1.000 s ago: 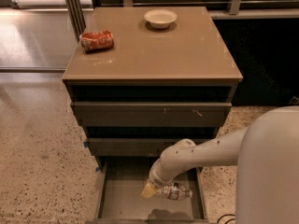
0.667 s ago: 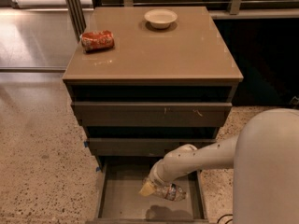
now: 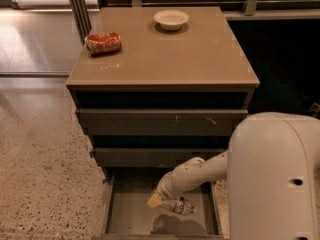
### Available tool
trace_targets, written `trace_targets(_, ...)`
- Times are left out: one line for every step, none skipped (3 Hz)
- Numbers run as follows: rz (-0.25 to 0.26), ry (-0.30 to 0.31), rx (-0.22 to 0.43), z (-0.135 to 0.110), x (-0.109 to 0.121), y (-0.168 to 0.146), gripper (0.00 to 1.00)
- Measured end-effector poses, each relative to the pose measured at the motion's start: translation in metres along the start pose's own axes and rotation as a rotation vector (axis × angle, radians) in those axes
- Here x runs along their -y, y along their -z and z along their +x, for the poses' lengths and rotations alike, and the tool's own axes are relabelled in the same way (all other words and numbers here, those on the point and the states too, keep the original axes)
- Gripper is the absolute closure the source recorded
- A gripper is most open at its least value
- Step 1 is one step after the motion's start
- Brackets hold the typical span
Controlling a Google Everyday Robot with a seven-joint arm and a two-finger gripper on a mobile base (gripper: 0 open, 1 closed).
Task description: Place water bottle into bottom drawer
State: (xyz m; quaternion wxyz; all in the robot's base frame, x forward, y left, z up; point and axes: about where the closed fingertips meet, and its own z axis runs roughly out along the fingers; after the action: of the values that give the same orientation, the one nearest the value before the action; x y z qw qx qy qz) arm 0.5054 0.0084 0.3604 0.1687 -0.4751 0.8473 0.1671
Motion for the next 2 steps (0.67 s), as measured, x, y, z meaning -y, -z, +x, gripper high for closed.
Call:
trace_targets(0.048, -0.104, 0.001, 0.013, 0.024, -0.05, 1.0)
trace_targets(0.093, -0.18, 0.026, 0.018, 0.036, -0.089, 1.0)
